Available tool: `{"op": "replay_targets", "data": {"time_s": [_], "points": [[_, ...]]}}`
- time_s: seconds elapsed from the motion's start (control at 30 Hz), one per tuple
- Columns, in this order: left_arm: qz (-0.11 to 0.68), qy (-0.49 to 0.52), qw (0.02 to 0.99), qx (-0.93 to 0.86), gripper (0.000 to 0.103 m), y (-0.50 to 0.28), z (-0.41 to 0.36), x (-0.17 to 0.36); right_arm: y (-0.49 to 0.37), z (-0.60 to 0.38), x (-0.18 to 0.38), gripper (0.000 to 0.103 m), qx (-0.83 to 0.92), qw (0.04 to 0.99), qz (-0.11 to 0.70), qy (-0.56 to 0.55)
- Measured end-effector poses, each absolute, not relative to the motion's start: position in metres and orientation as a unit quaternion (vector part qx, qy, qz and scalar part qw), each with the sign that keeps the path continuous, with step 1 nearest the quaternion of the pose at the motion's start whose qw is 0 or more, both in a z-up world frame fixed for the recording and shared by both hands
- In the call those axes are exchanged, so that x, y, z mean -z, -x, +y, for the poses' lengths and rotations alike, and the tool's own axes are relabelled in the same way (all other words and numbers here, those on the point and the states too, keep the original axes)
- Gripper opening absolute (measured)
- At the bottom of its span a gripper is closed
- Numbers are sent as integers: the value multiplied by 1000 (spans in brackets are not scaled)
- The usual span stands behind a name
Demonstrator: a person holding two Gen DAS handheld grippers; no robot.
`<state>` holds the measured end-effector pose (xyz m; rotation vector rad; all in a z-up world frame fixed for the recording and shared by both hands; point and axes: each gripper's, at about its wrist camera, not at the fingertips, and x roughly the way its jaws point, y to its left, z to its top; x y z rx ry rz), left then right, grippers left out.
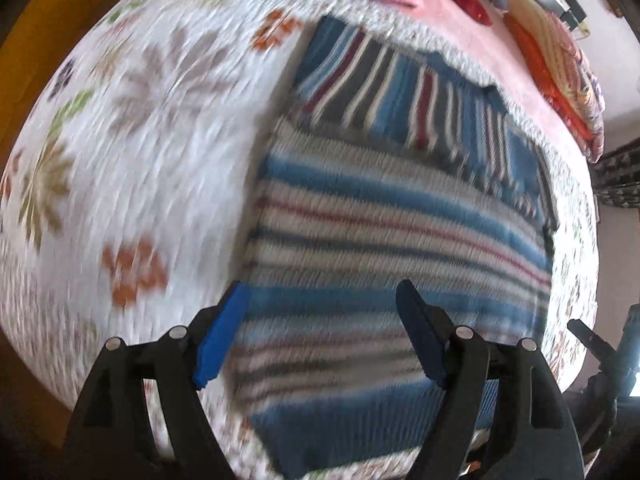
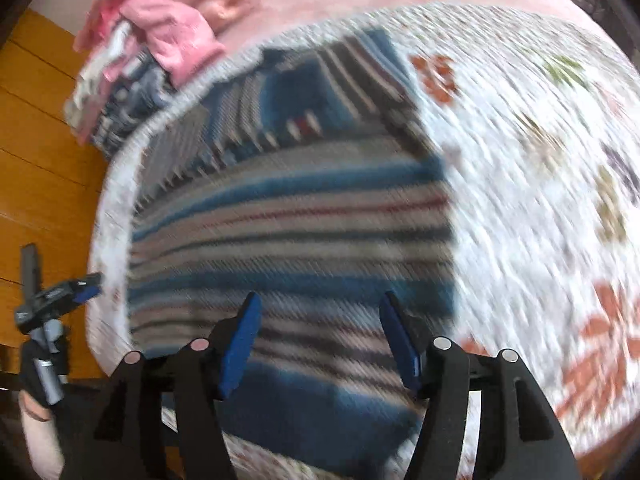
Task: Fold small clothes
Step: 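Move both grippers to the ribbed hem of the sweater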
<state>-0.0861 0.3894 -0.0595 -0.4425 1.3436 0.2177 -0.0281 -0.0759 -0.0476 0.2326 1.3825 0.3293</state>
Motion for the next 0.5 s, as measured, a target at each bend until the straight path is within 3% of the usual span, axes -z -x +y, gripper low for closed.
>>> {"op": "replay_targets", "data": {"time_s": [0.5], "points": [[683, 232, 688, -80, 77, 165, 374, 115, 114, -89, 104, 62, -110, 677, 721, -101]]}}
